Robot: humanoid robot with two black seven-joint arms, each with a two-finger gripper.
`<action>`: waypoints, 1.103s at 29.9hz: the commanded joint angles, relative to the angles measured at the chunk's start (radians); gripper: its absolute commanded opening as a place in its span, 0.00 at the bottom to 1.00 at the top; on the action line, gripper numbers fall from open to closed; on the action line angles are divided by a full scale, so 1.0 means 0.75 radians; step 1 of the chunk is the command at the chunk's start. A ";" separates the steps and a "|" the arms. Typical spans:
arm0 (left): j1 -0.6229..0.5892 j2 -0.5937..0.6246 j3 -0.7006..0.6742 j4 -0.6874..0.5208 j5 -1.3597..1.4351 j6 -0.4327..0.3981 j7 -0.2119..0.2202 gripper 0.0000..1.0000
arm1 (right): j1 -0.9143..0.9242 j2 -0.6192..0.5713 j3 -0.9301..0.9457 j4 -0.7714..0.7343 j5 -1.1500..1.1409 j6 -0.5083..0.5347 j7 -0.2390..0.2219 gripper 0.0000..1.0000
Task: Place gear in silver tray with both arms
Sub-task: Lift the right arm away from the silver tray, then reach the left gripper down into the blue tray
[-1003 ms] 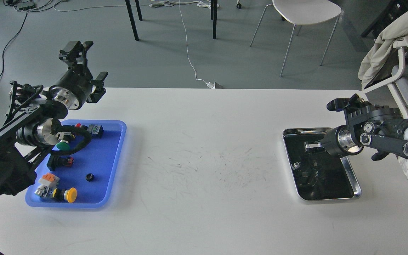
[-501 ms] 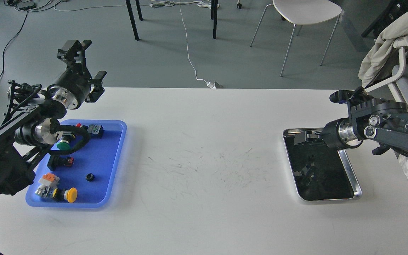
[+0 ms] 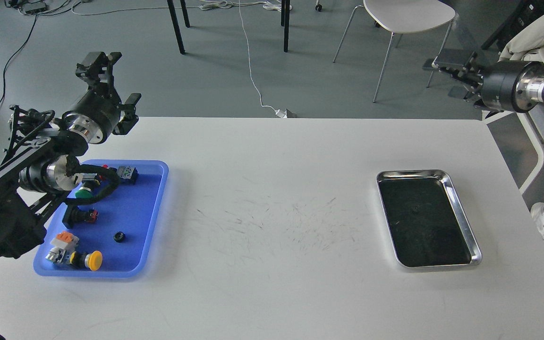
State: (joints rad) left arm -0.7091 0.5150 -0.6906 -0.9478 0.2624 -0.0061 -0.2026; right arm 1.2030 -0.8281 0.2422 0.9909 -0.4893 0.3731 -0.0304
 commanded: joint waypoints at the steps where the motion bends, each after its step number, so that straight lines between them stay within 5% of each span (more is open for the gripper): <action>1: -0.002 0.013 -0.002 0.002 -0.002 0.000 0.004 0.98 | -0.070 0.042 0.117 -0.188 0.349 -0.015 0.077 0.98; 5: 0.003 0.050 -0.006 0.002 -0.018 -0.004 0.004 0.98 | -0.174 0.124 0.178 -0.380 0.721 0.004 0.161 0.98; 12: 0.015 0.084 -0.057 0.016 -0.027 -0.021 0.004 0.98 | -0.485 0.137 0.364 -0.387 1.047 0.154 0.249 0.98; 21: 0.027 0.097 -0.084 0.049 -0.205 -0.025 0.012 0.98 | -0.888 0.251 0.647 -0.242 1.055 0.154 0.259 0.99; 27: 0.029 0.346 0.055 -0.065 0.073 -0.194 0.006 0.98 | -0.927 0.223 0.634 -0.072 1.037 0.154 0.259 0.99; 33: 0.127 0.653 0.139 -0.370 0.396 -0.358 -0.038 0.98 | -0.929 0.208 0.632 -0.072 0.974 0.154 0.261 0.99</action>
State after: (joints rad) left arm -0.6585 0.9111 -0.6057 -1.1114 0.4676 -0.2322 -0.2094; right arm 0.5072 -0.6680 0.7152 0.9371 0.2555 0.4889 0.1649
